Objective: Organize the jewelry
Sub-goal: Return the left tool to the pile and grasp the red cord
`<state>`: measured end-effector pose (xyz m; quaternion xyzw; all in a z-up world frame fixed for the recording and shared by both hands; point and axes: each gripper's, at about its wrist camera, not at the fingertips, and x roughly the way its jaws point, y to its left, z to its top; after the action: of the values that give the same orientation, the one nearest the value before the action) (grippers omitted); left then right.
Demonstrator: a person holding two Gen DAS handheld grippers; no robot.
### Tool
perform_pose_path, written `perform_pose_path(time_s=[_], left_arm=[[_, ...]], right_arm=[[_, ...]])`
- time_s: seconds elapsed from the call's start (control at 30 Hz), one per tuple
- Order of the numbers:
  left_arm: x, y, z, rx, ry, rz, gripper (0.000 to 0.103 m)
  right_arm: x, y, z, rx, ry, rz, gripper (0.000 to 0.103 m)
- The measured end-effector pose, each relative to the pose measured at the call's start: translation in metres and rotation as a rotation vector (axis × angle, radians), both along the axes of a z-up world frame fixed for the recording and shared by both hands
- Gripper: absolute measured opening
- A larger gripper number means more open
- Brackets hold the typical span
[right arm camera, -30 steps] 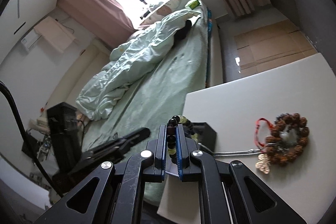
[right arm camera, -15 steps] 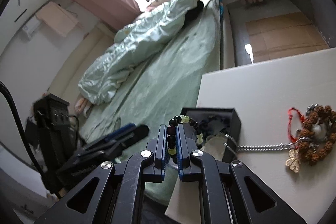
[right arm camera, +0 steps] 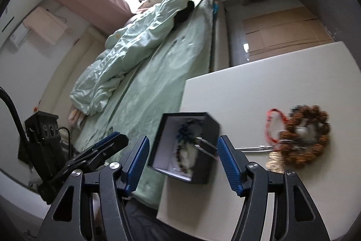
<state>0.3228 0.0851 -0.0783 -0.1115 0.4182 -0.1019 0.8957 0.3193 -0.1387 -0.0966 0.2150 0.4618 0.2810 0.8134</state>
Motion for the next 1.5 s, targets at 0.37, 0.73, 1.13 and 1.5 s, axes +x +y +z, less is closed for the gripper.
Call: perform_pose_path(time_s=[0.37, 0.73, 1.13, 1.5], left_arm=[[0.005, -0.068, 0.0, 0.083, -0.02, -0.162, 0.072], [0.015, -0.114, -0.011, 0.123, -0.005, -0.251, 0.071], [0.053, -0.148, -0.04, 0.076, 0.117, -0.241, 0.046], [0.087, -0.165, -0.084, 0.058, 0.236, -0.189, 0.037]], right_arm=[[-0.007, -0.064, -0.013, 0.004, 0.027, -0.087, 0.063], [-0.01, -0.102, -0.027, 0.028, 0.044, -0.125, 0.063], [0.001, -0.143, -0.052, 0.066, 0.077, -0.206, 0.063], [0.015, -0.15, -0.068, 0.09, 0.108, -0.203, 0.063]])
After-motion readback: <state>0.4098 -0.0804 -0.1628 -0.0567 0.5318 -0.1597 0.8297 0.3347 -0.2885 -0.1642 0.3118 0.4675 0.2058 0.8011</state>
